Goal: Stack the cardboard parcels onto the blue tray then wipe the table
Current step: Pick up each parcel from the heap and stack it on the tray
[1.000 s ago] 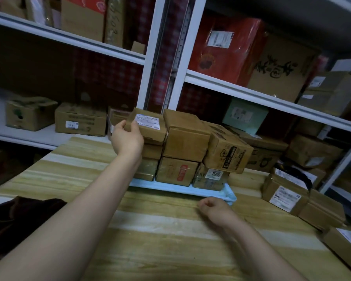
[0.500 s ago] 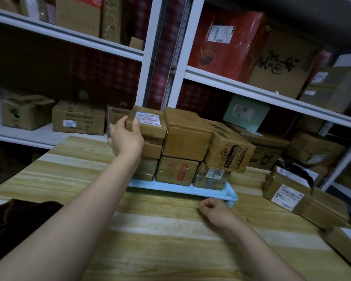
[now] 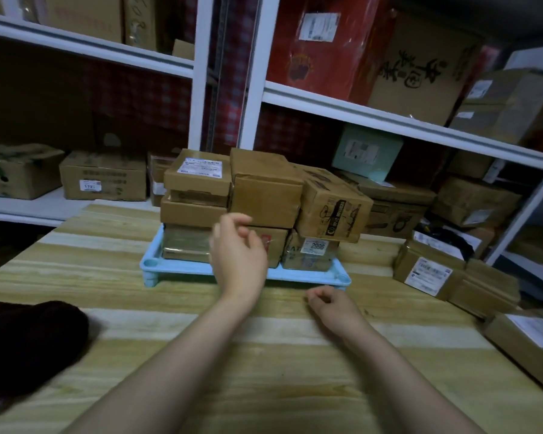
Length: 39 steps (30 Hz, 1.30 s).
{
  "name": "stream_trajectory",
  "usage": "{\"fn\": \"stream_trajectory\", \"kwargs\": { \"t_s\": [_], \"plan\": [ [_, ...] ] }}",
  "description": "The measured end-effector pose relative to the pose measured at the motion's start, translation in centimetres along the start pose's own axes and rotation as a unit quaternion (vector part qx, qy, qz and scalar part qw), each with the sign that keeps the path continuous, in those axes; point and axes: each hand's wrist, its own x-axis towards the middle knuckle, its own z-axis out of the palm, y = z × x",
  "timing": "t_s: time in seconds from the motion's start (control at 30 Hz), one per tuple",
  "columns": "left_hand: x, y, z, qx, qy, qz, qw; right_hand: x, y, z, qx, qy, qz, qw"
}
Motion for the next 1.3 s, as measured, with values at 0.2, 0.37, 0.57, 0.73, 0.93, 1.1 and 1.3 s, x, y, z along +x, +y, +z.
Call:
{"fn": "stream_trajectory", "kwargs": {
  "t_s": [0.2, 0.37, 0.57, 0.73, 0.93, 1.1, 1.3],
  "plan": [
    [-6.5, -0.2, 7.3, 0.136, -0.385, -0.019, 0.913, -0.6, 5.4, -4.7, 0.027, 0.141, 0.029, 0.989],
    [-12.3, 2.1, 13.5, 0.192, -0.493, 0.029, 0.848, -3.0, 11.1, -11.6, 0.046, 0.267, 0.09, 0.959],
    [-17.4, 4.3, 19.2, 0.229, -0.546, 0.101, 0.8, -5.5, 16.4, -17.4, 0.058, 0.425, 0.184, 0.885],
    [-18.9, 3.9, 21.2, 0.307, -0.562, 0.126, 0.758, -5.9, 19.6, -20.7, 0.049, 0.527, 0.227, 0.817],
    [-18.5, 3.1, 21.6, 0.322, -0.552, 0.137, 0.757, -3.5, 22.3, -24.4, 0.227, 0.449, 0.376, 0.778],
    [-18.4, 2.8, 21.6, 0.319, -0.546, 0.138, 0.763, -2.9, 22.6, -24.5, 0.295, 0.431, 0.371, 0.768],
    [-18.3, 2.7, 21.6, 0.317, -0.548, 0.14, 0.761, -3.9, 22.3, -23.1, 0.278, 0.45, 0.347, 0.774]
  ]
}}
